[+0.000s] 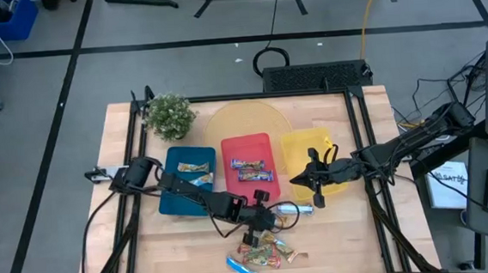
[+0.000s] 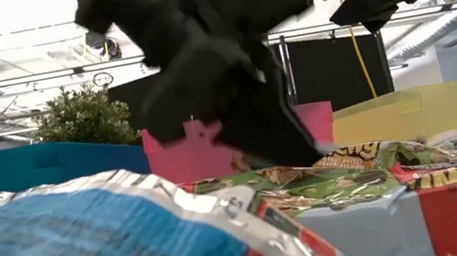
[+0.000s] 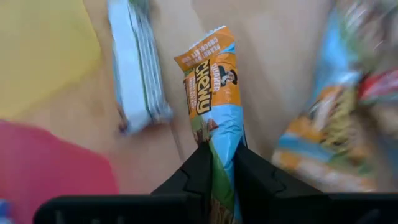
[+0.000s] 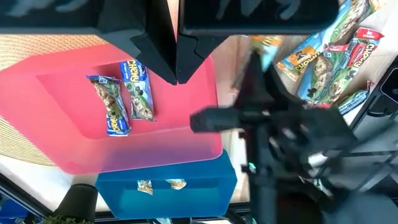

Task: Pick and place Granola Bars by type
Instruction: Put the yellow granola bar into the blue bin

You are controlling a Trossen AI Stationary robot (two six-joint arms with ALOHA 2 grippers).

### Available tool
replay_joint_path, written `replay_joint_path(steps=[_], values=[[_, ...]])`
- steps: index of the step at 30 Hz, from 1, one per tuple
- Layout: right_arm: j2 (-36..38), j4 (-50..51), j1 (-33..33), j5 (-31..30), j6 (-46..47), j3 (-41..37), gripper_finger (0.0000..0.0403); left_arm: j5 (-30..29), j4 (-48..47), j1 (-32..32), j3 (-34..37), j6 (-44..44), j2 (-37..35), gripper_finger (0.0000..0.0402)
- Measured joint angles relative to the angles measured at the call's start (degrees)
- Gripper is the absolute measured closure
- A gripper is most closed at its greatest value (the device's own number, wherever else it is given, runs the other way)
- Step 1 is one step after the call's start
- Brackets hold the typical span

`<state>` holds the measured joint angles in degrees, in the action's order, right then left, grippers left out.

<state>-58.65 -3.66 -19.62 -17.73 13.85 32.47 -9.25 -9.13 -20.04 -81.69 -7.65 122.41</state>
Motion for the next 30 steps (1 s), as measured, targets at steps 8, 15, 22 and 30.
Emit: replay_joint_path(steps=[8, 15, 22, 30], values=[[0.0, 0.3, 0.0, 0.1, 0.3, 0.0, 0.0403, -16.7, -10.4, -5.1, -0.2, -4.4, -13.1, 0.036], [0.0, 1.8, 0.0, 2.9, 0.0, 0.0, 0.0403, -34.2, -37.3, -7.2, 1.8, 9.4, -29.1, 0.0347], [0.0, 1.8, 0.0, 3.0, -1.5, 0.0, 0.0403, -35.0, -38.1, -3.8, 23.2, 16.4, -50.2, 0.037], [-0.1, 1.8, 0.0, 3.0, -3.8, 0.0, 0.0403, -25.3, -19.2, 3.4, 51.2, 9.8, -68.5, 0.0362]])
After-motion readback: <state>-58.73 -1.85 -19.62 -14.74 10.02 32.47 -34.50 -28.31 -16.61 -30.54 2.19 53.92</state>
